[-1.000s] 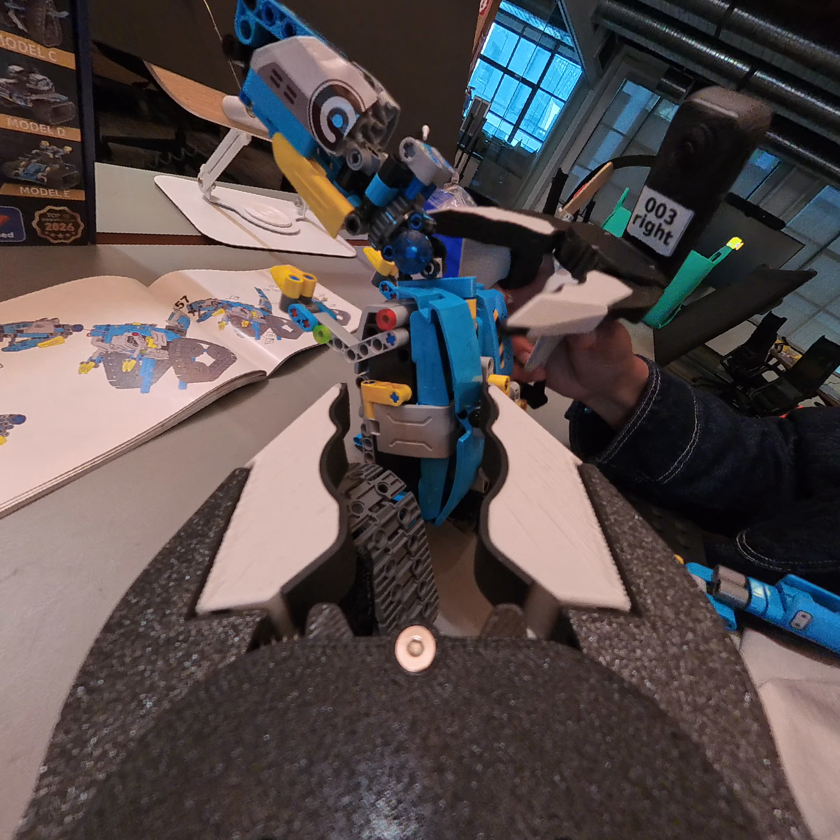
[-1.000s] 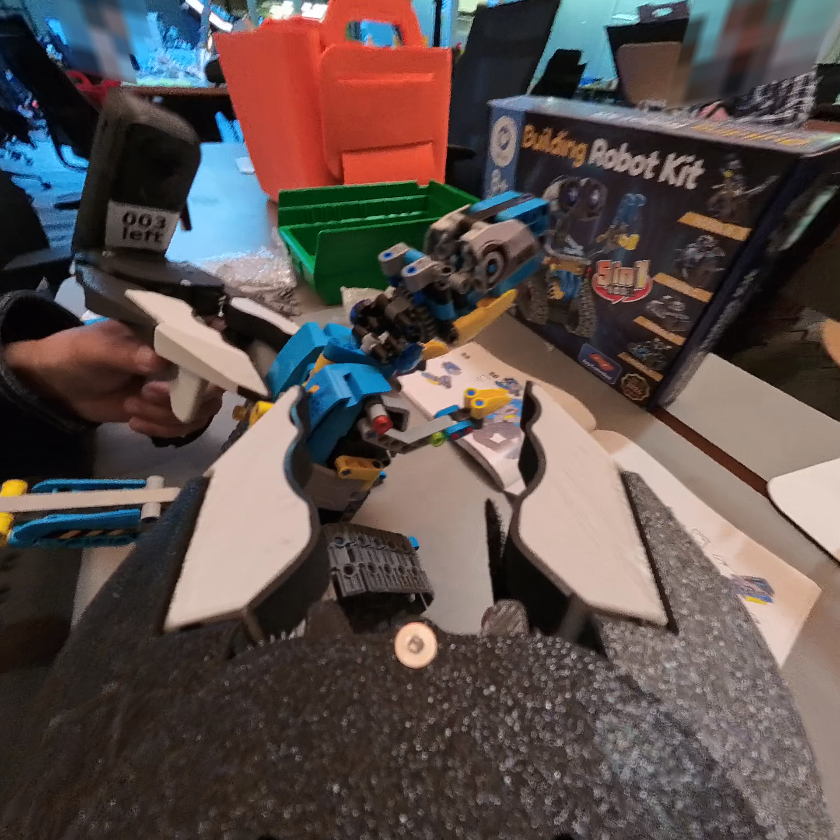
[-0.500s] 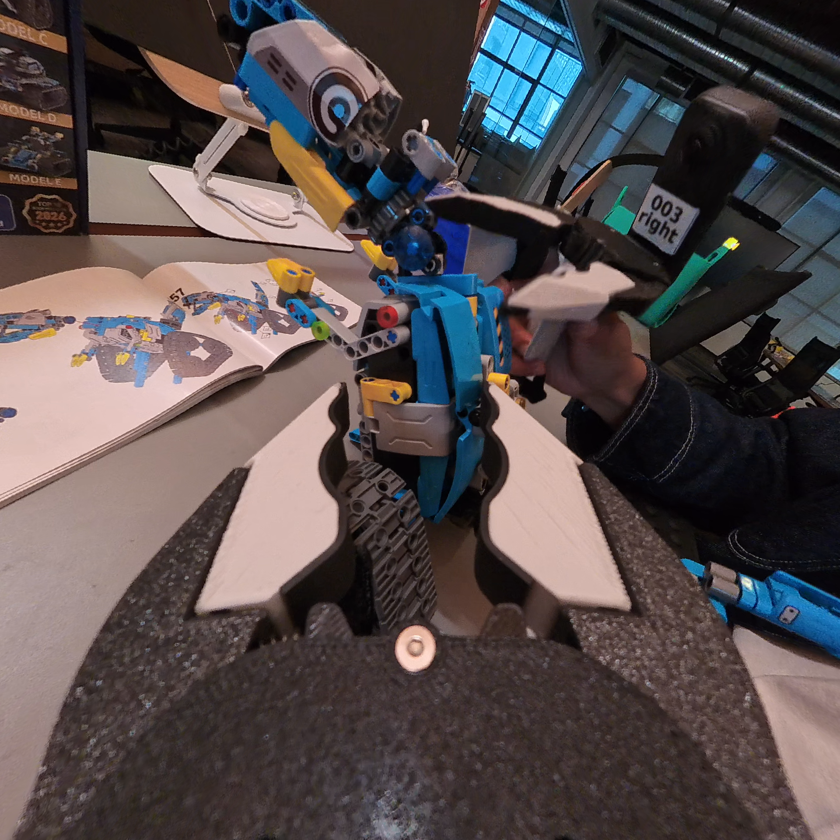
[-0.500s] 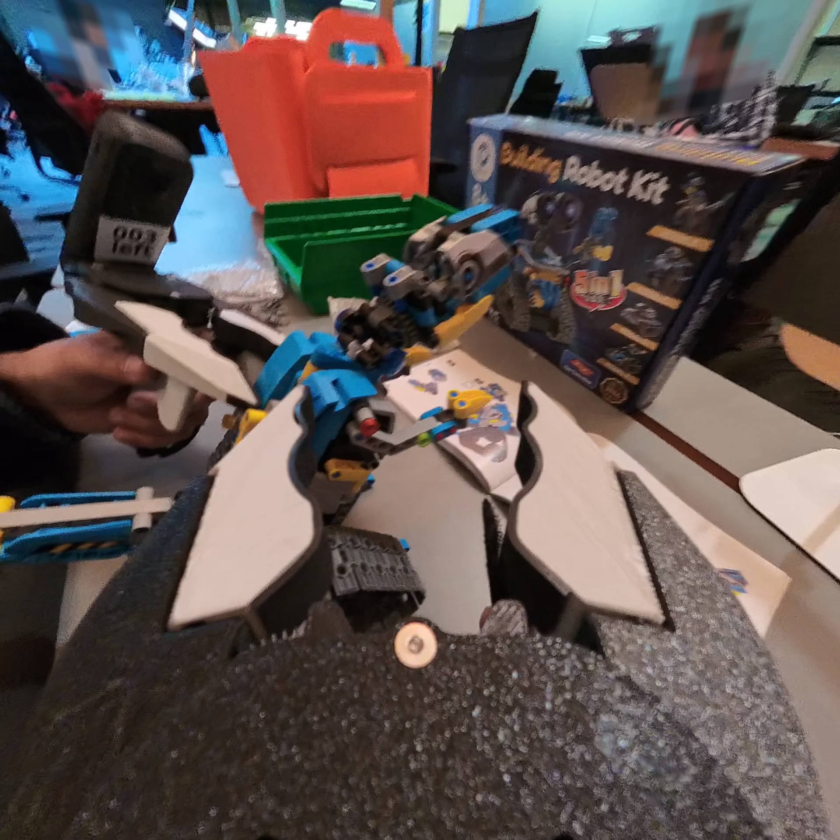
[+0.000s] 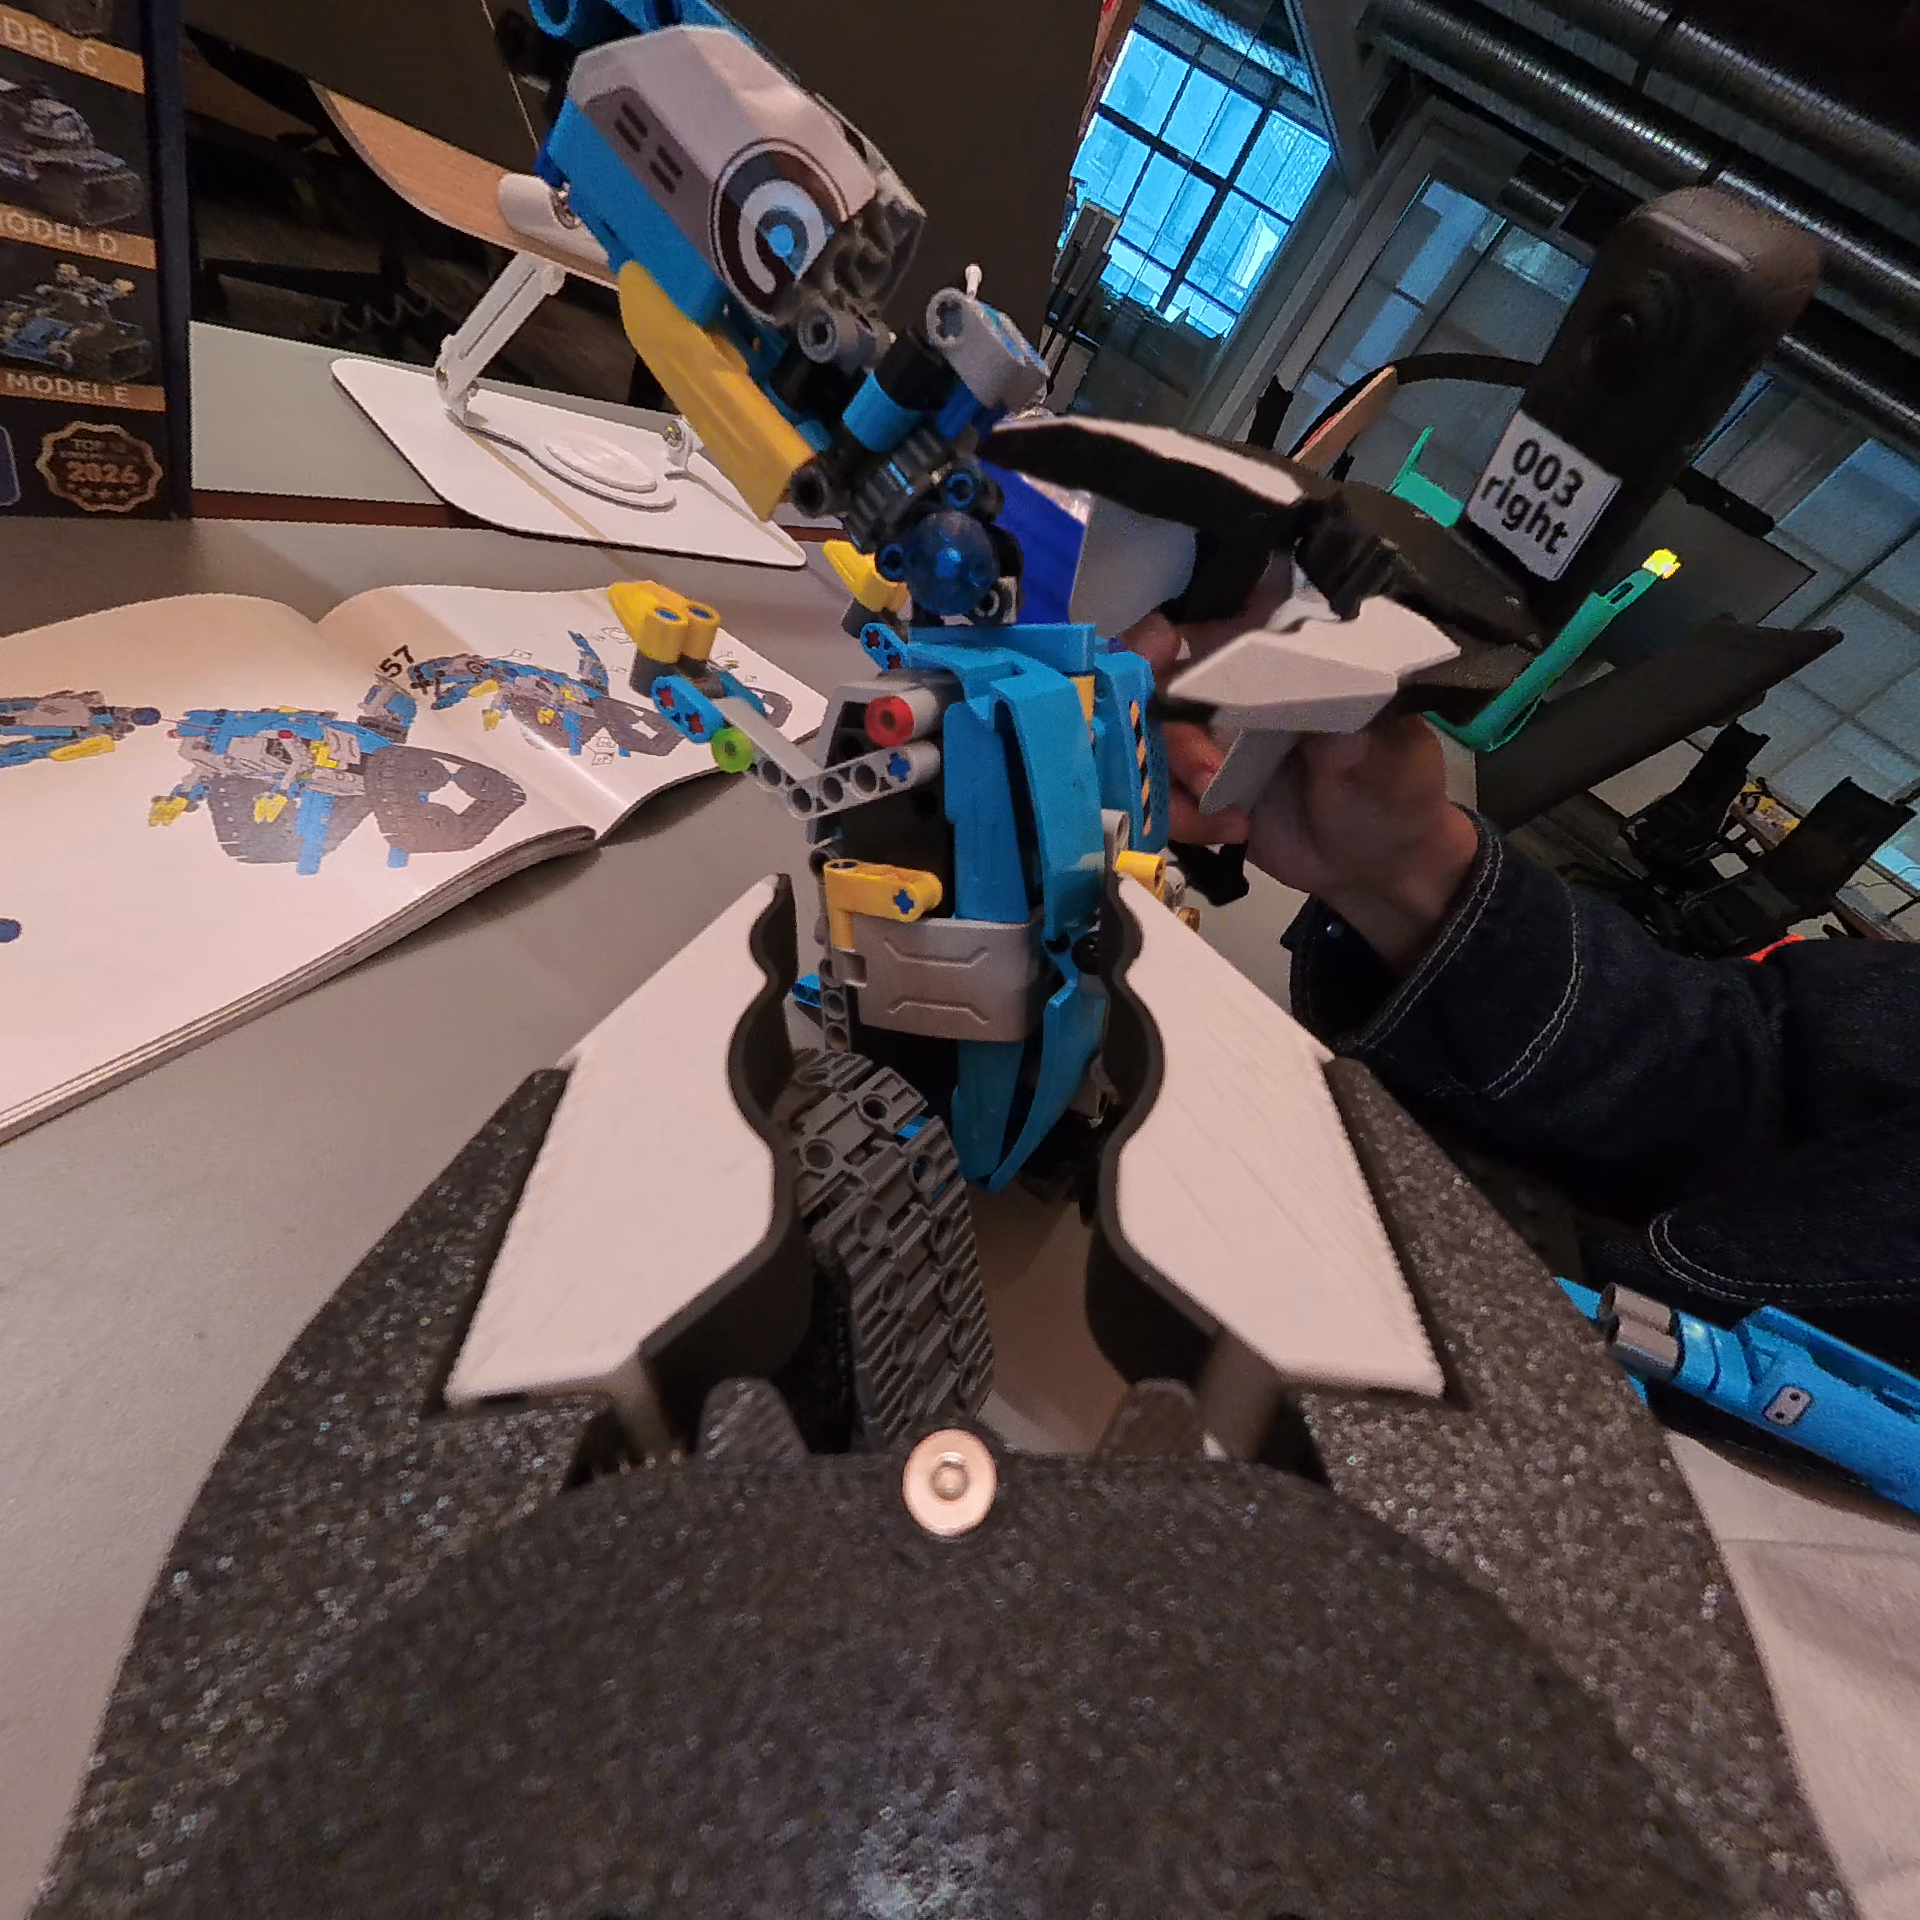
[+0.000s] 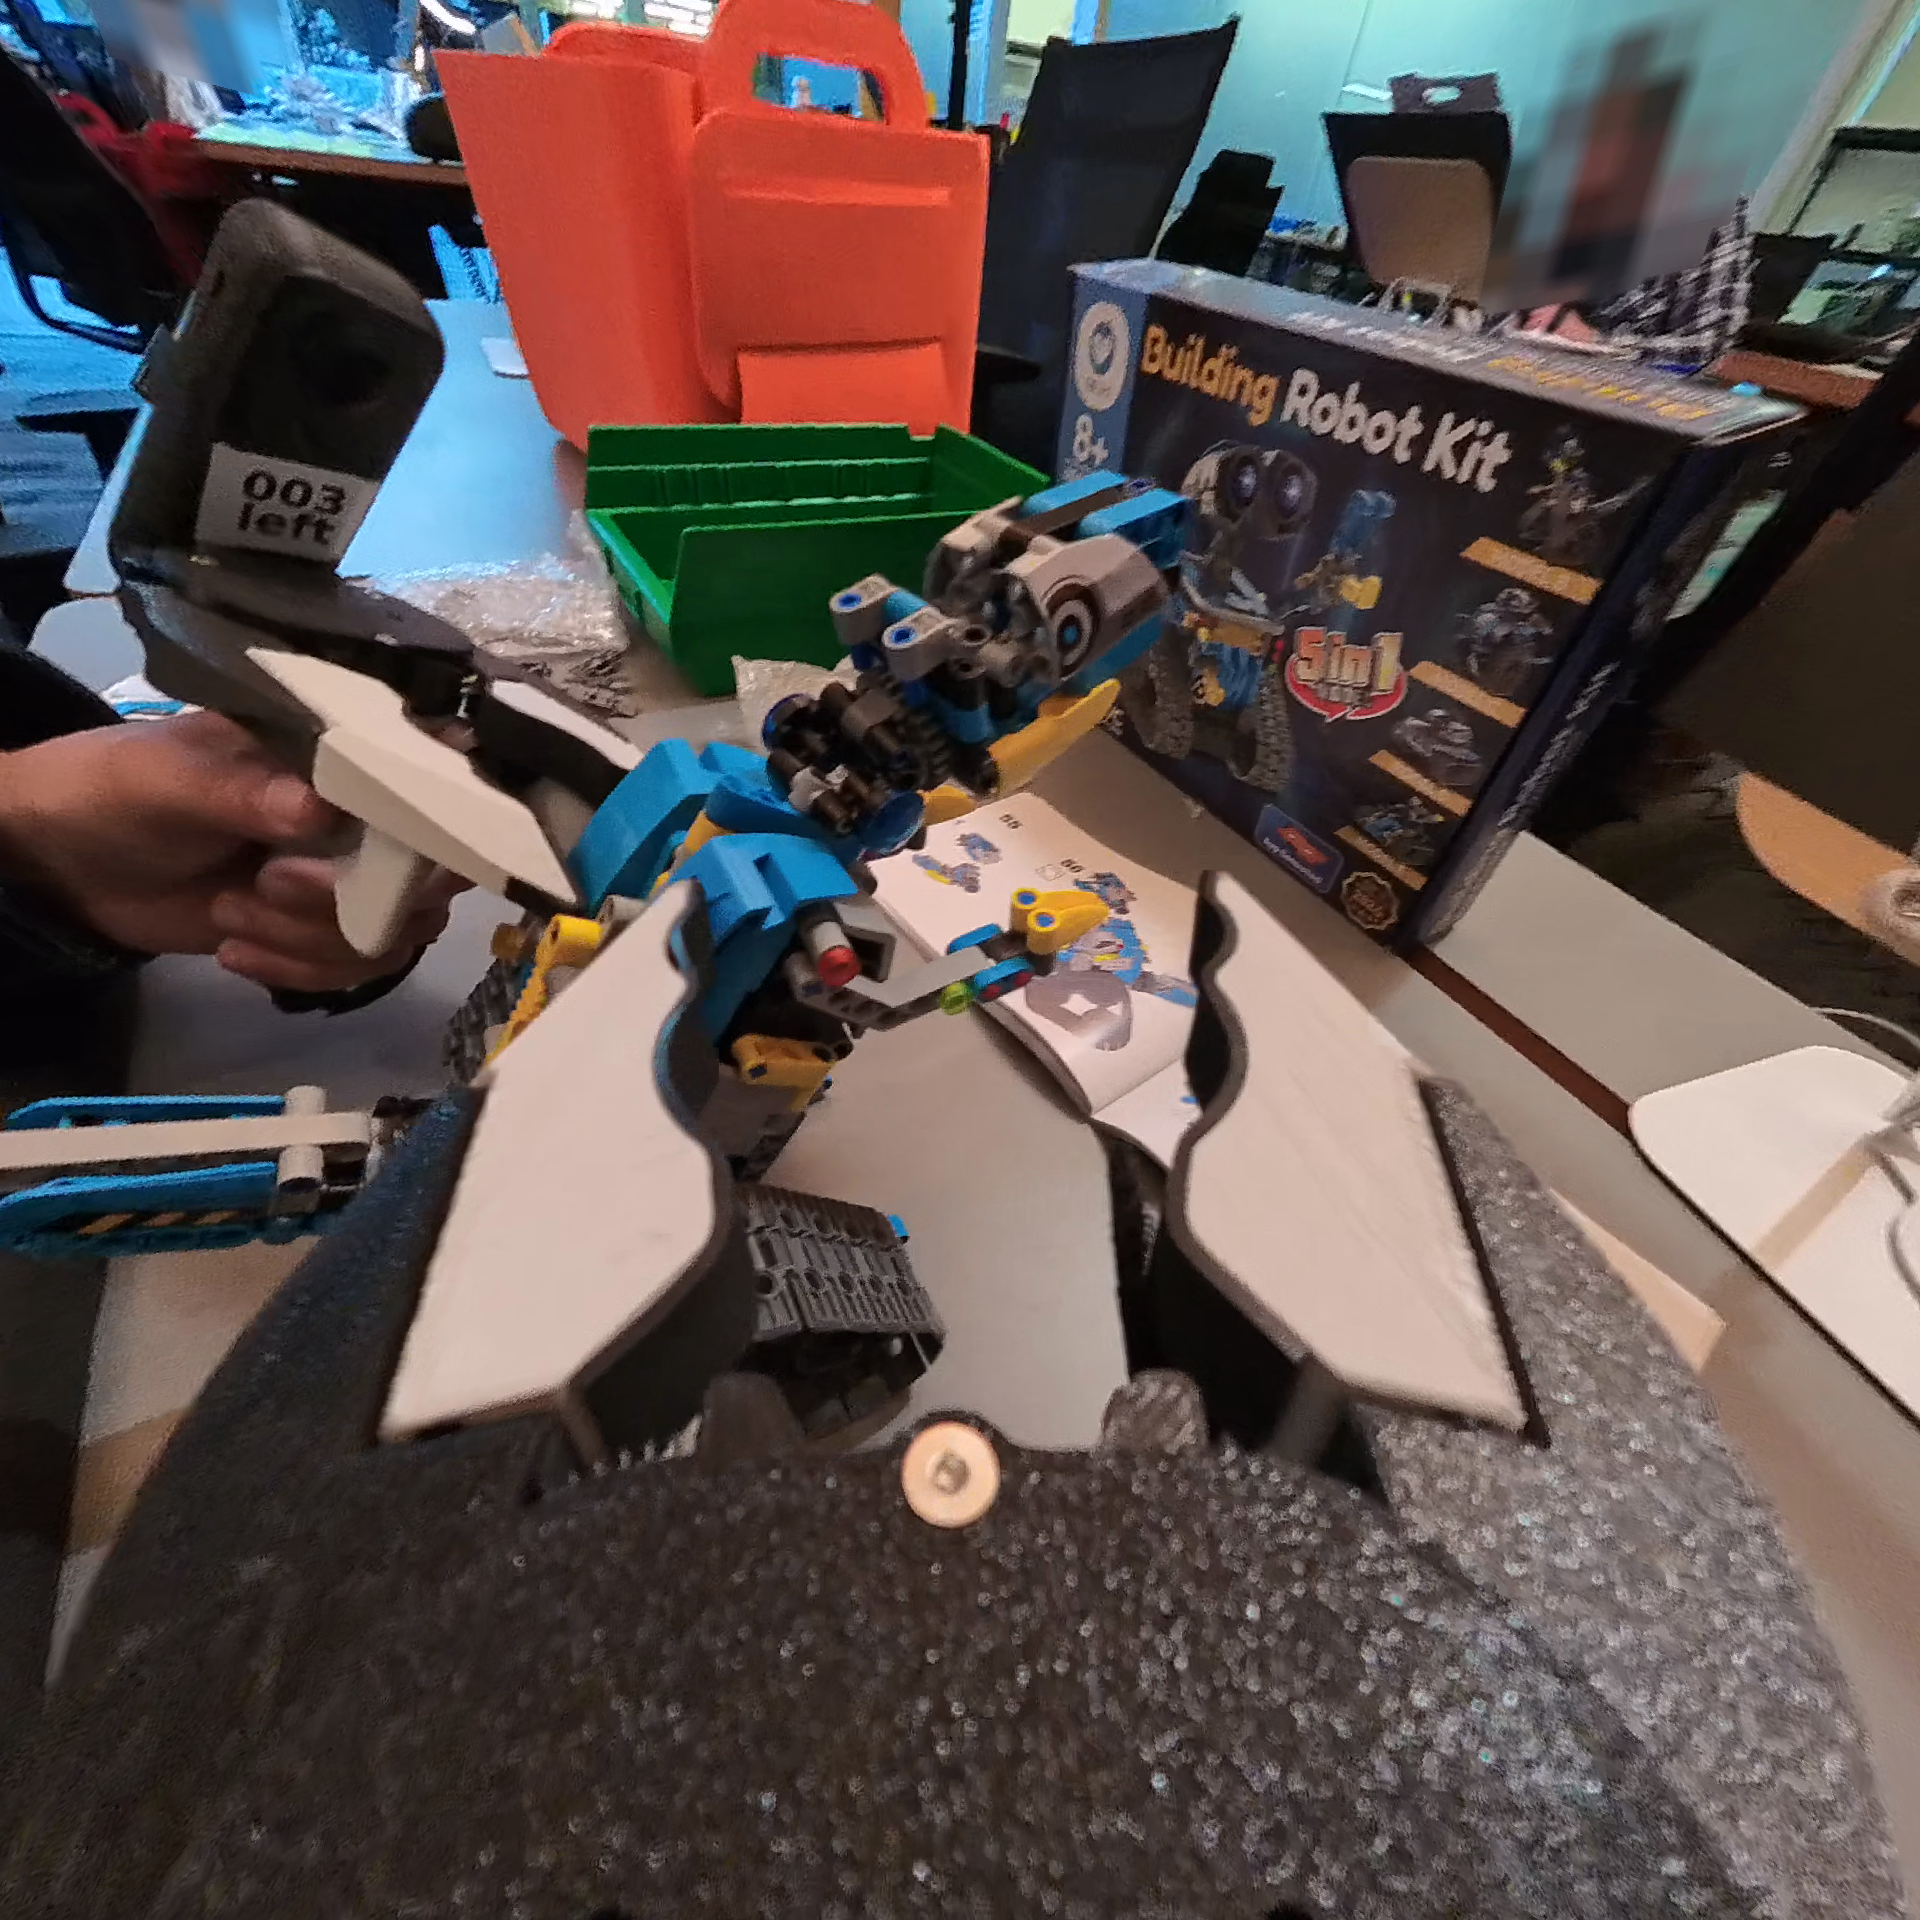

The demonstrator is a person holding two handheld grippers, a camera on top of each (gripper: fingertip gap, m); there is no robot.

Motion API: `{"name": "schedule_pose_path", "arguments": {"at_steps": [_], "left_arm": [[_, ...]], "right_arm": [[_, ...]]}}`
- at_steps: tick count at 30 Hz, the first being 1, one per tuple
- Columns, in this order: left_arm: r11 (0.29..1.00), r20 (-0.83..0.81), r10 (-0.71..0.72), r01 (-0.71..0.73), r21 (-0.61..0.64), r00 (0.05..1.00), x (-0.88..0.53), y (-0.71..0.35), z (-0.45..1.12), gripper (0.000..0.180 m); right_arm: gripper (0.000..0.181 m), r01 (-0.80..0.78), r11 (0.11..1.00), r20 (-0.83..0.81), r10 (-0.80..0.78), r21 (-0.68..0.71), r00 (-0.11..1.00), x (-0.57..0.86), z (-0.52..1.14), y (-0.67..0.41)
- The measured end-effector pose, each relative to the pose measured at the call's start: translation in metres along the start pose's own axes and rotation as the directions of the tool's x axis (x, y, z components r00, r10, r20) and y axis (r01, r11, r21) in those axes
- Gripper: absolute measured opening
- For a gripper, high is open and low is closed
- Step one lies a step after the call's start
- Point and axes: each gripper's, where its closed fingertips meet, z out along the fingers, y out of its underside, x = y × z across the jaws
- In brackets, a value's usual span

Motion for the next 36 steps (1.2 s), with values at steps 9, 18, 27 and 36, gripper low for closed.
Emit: {"name": "schedule_pose_path", "arguments": {"at_steps": [9,18,27,36], "left_arm": [[1.0,-0.005,-0.003,0.003,0.0,1.0,0.0,0.0,0.0,0.057],[1.0,-0.006,-0.004,0.004,-0.001,1.0,0.0,0.0,0.0,0.057],[1.0,0.0,-0.005,0.005,-0.001,1.0,0.0,0.0,0.001,0.057],[1.0,-0.006,-0.012,0.012,-0.002,1.0,0.0,0.001,0.001,0.058]], "right_arm": [[0.09,0.074,0.997,0.04,-0.072,-0.034,0.997,-0.019,0.007,0.007],[0.09,0.028,0.999,0.016,-0.028,0.033,0.999,-0.003,-0.007,-0.01],[0.09,0.093,0.995,-0.061,-0.094,-0.018,0.994,0.002,-0.001,-0.007],[0.089,0.106,0.994,-0.023,-0.107,-0.028,0.994,-0.009,0.004,-0.002]]}}
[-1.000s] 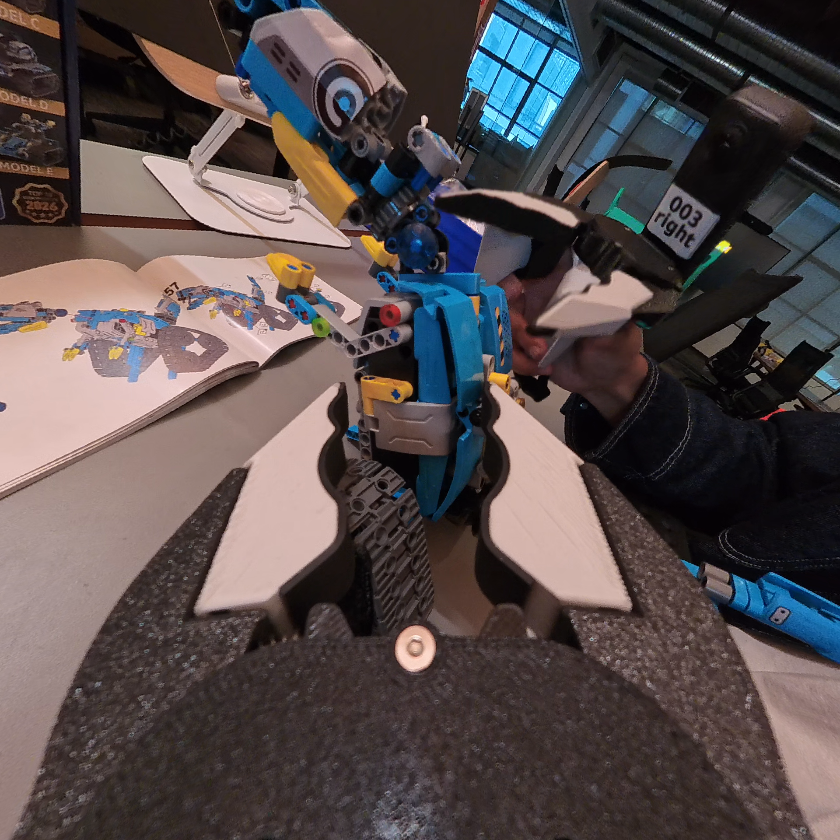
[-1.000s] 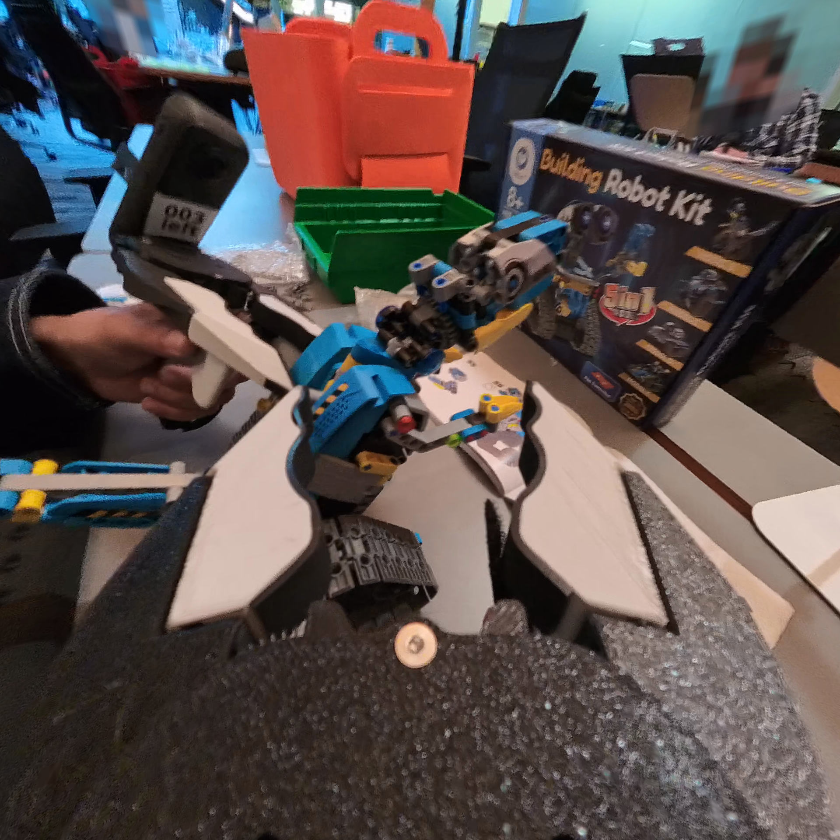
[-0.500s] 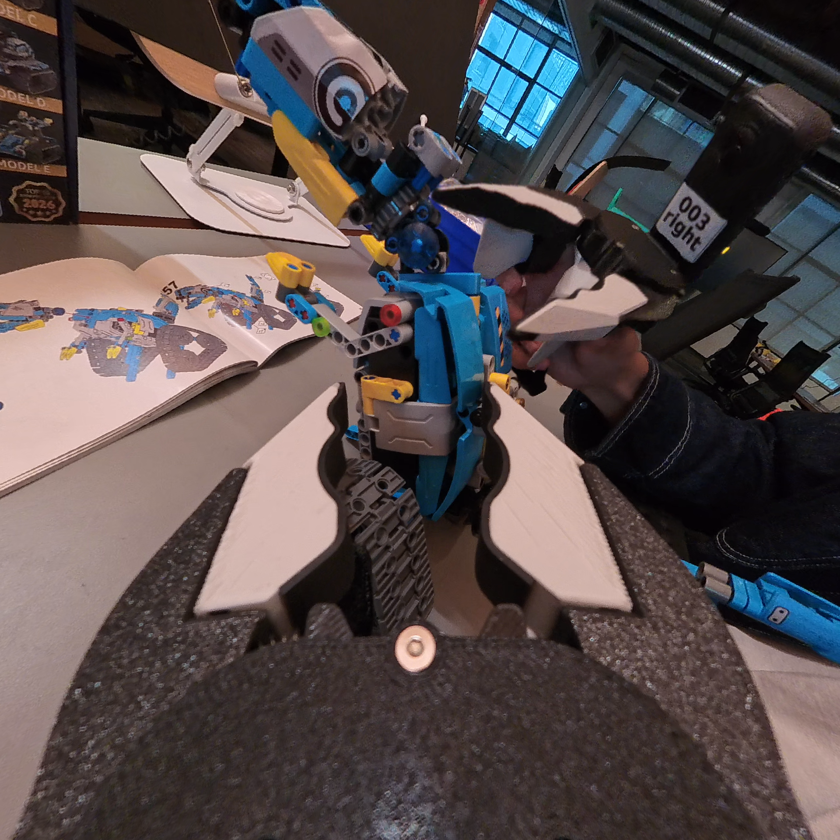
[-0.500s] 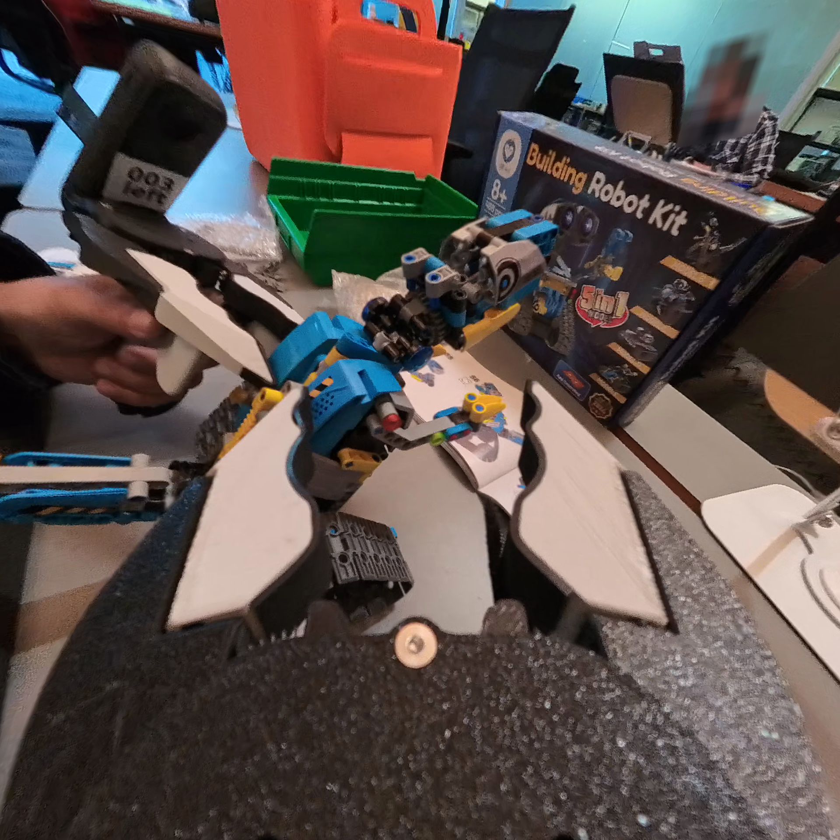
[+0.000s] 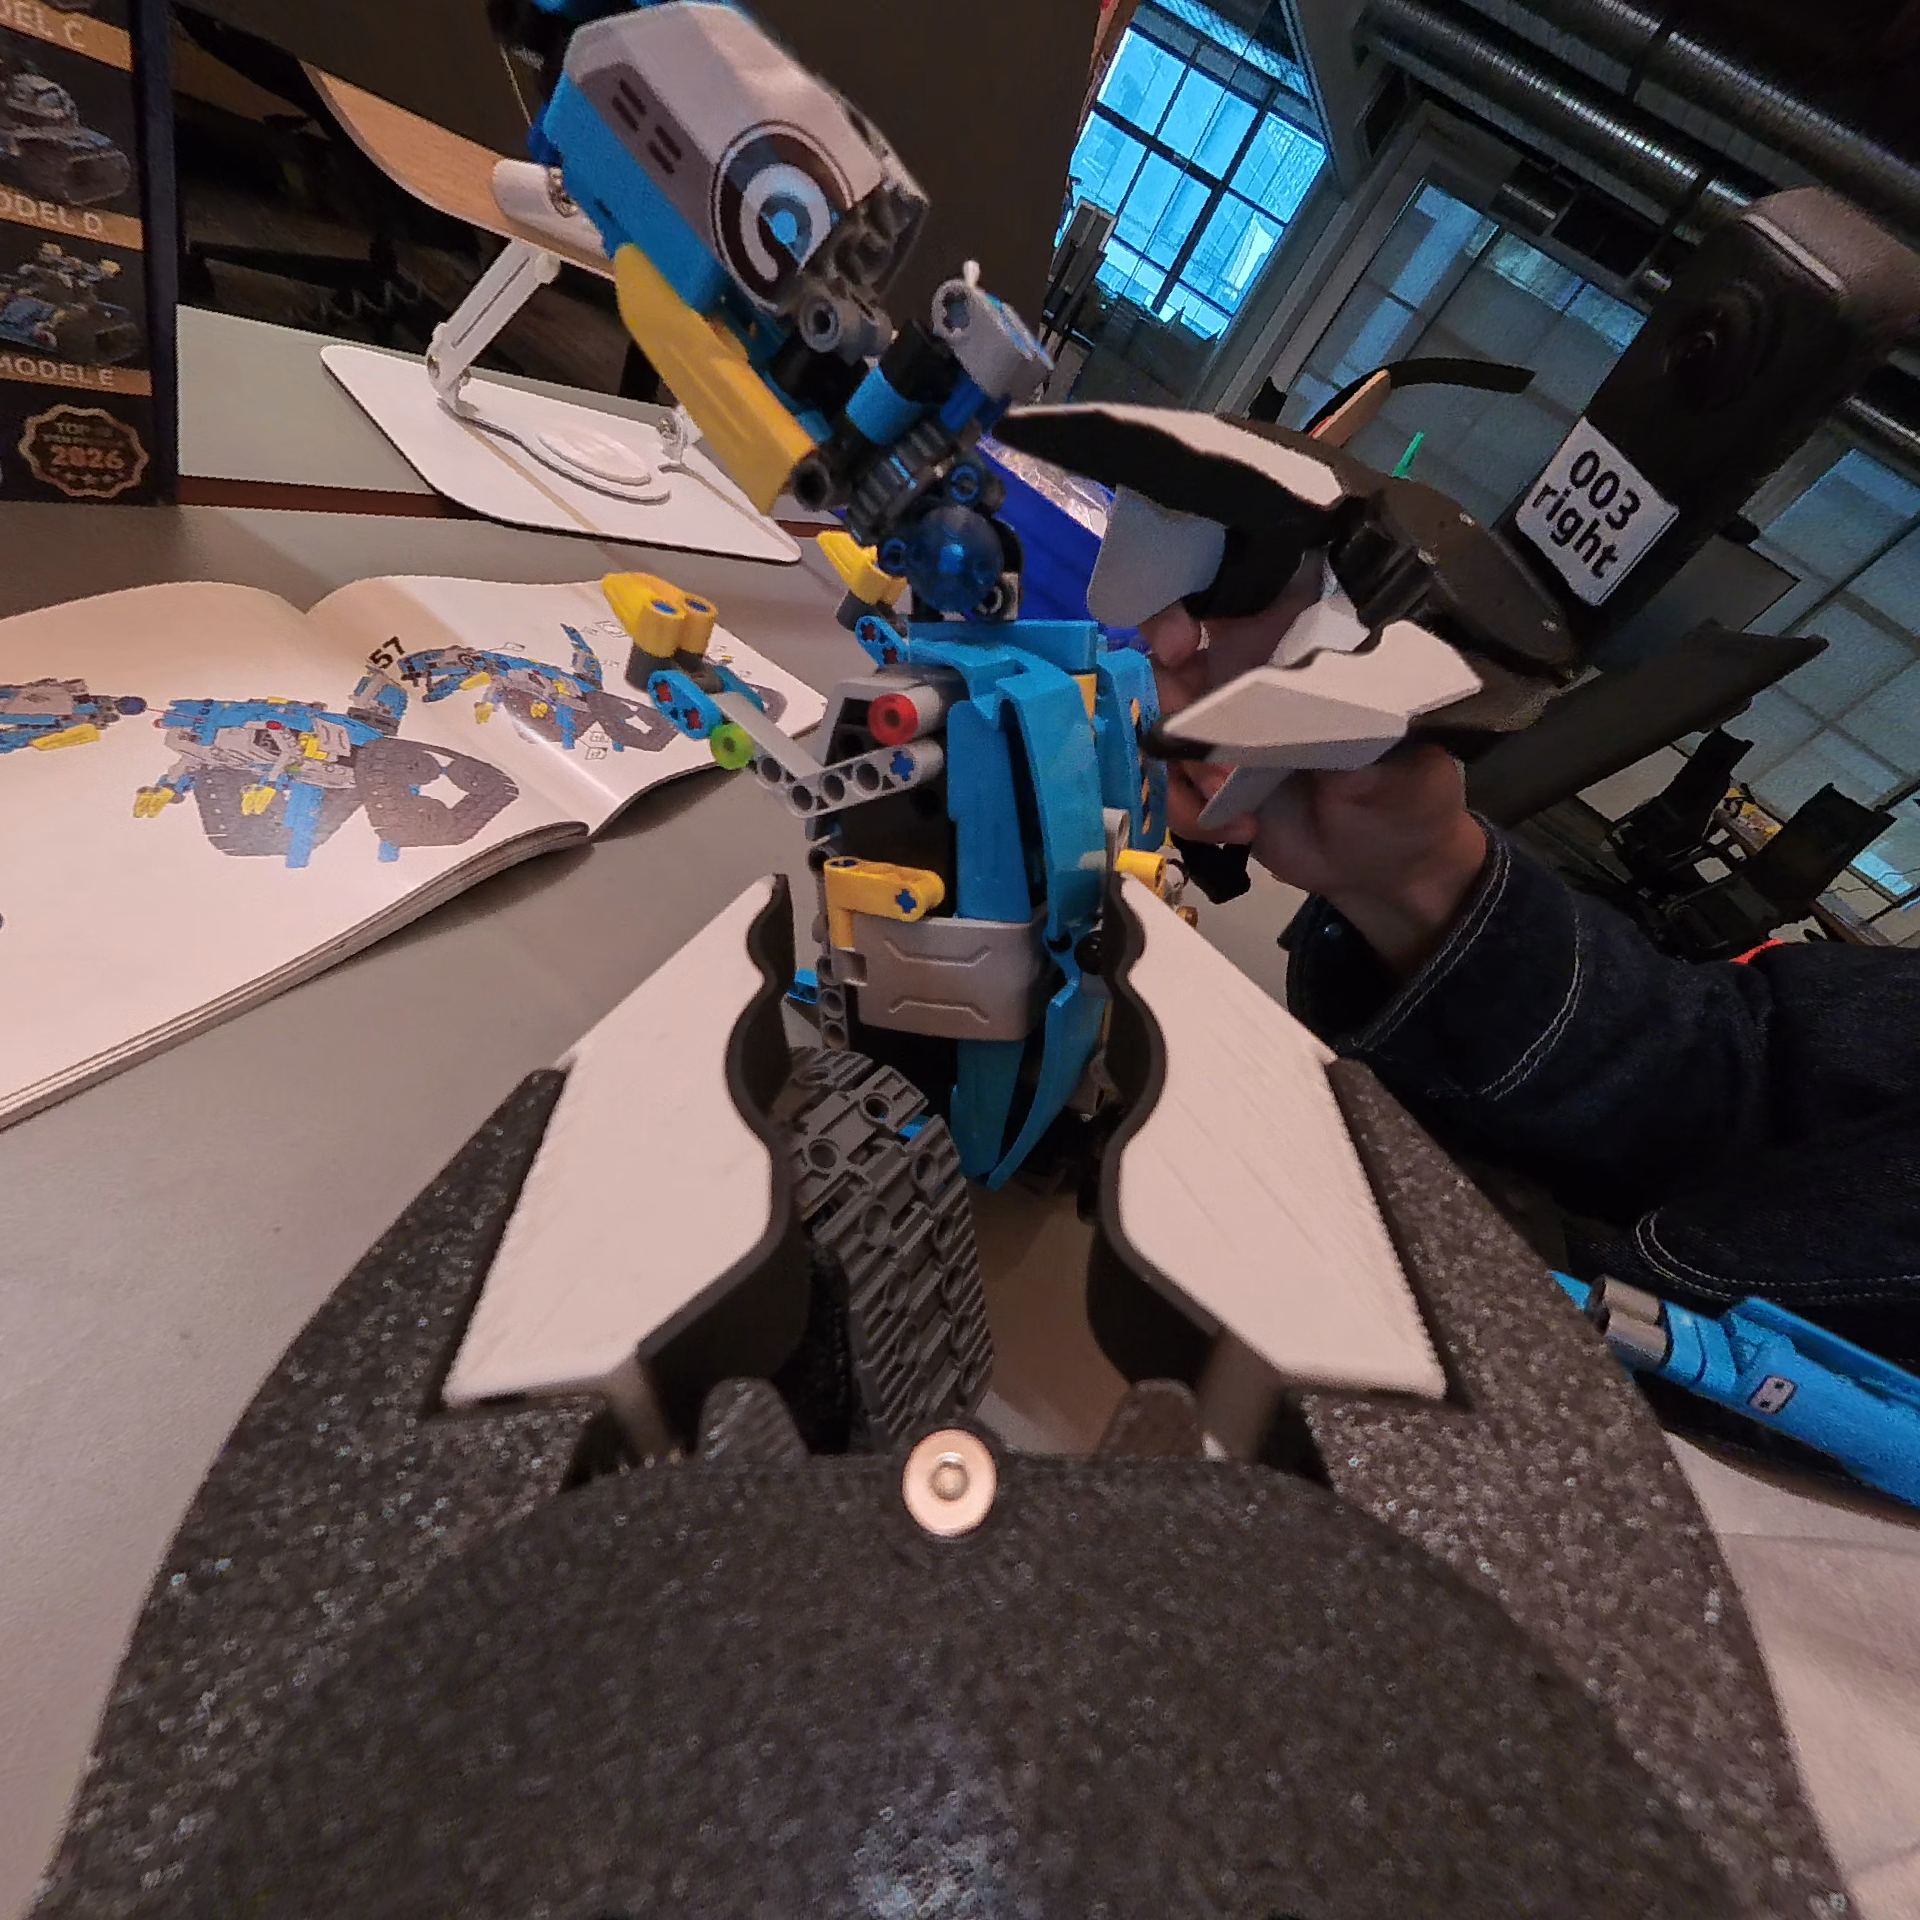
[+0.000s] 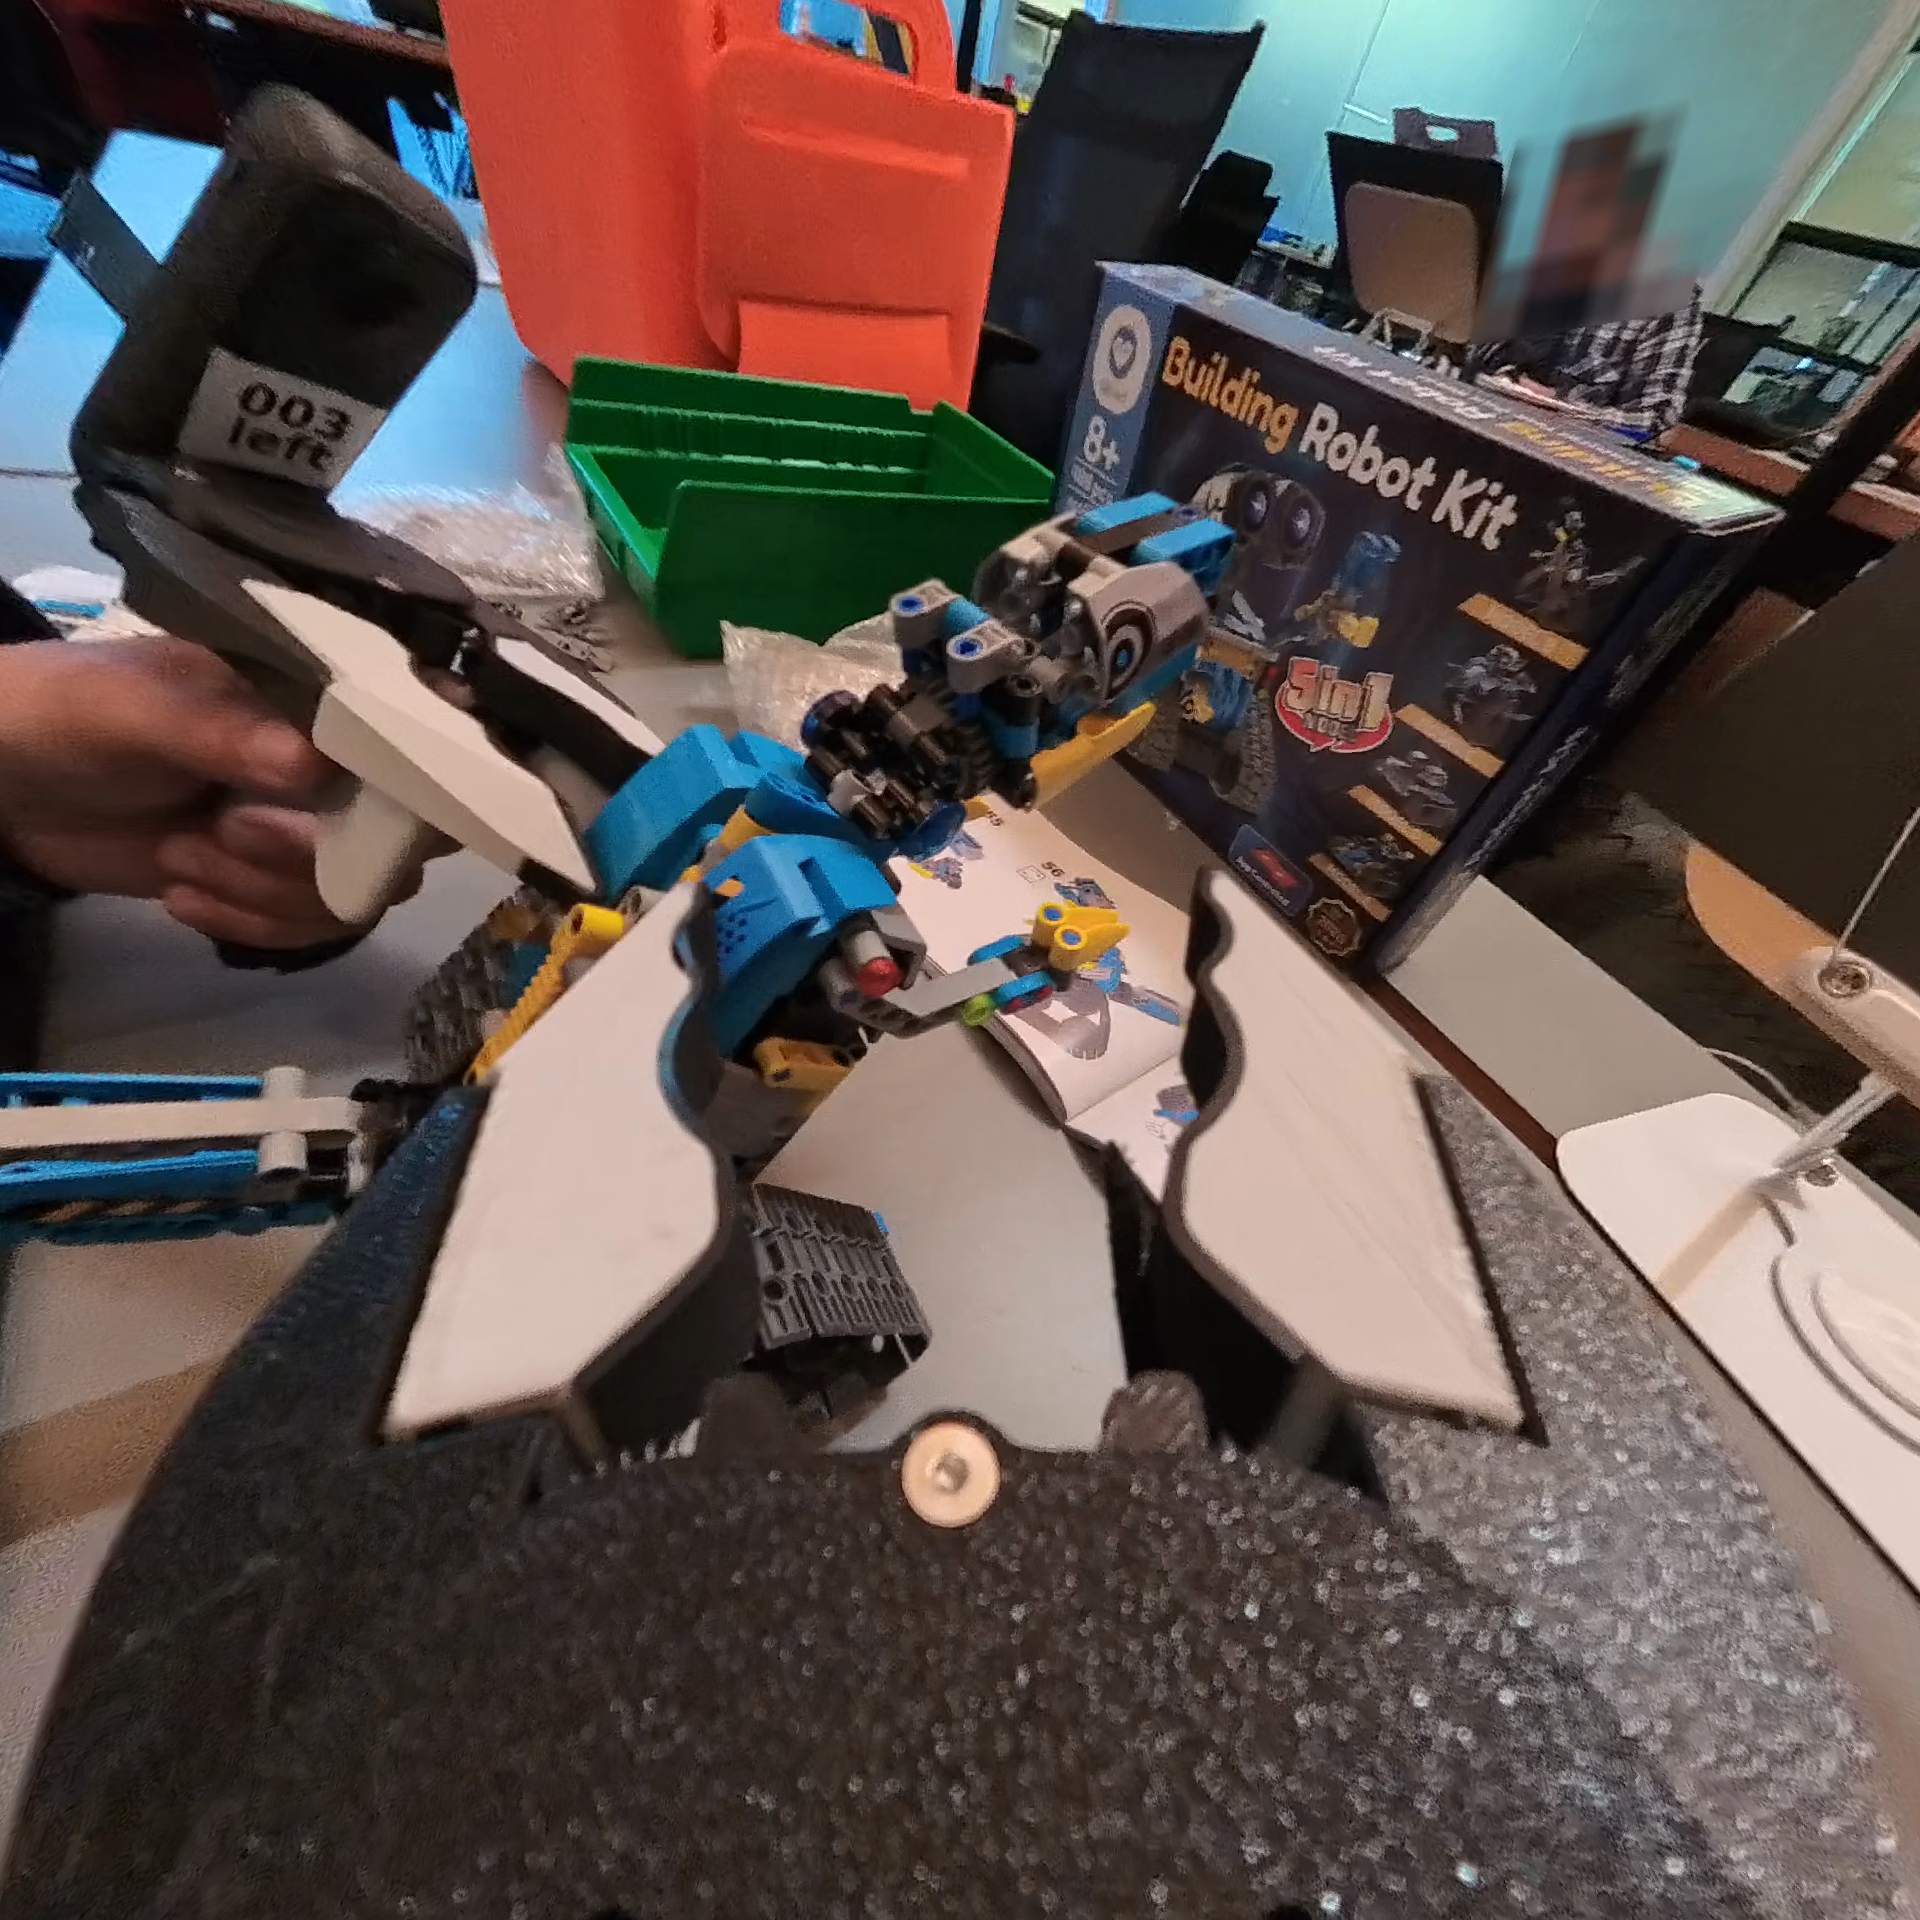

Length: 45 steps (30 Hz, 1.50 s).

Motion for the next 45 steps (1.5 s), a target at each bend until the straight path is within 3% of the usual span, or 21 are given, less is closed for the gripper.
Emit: {"name": "schedule_pose_path", "arguments": {"at_steps": [6,9,12,24,31,36,45], "left_arm": [[1.0,-0.002,0.002,-0.002,-0.002,1.0,0.001,0.0,0.0,0.058],[1.0,-0.002,0.001,-0.001,-0.001,1.0,0.001,0.0,0.0,0.058],[1.0,-0.001,-0.001,0.001,-0.001,1.0,0.0,0.0,0.0,0.058],[1.0,0.007,0.0,0.0,0.0,1.0,0.0,0.0,0.001,0.057],[1.0,0.0,-0.001,0.001,-0.001,1.0,0.001,0.0,0.001,0.058],[1.0,-0.002,-0.005,0.005,-0.002,1.0,0.001,0.0,0.001,0.058],[1.0,0.002,-0.012,0.012,-0.002,1.0,0.0,0.0,0.001,0.057]], "right_arm": [[0.082,-0.012,1.0,-0.073,0.014,0.027,0.997,0.02,-0.008,-0.006],[0.09,-0.025,0.999,0.024,0.024,0.028,0.999,0.001,-0.009,-0.01],[0.091,0.03,0.999,0.01,-0.029,-0.035,1.0,-0.002,-0.002,0.002],[0.089,0.019,1.0,-0.047,-0.02,-0.025,0.999,0.01,-0.004,-0.003],[0.078,0.031,0.999,-0.11,-0.033,-0.015,0.993,0.022,-0.008,-0.006],[0.083,0.016,1.0,-0.014,-0.015,0.018,1.0,0.006,-0.01,-0.011],[0.086,0.069,0.997,-0.067,-0.071,-0.029,0.995,0.01,-0.005,-0.004]]}}
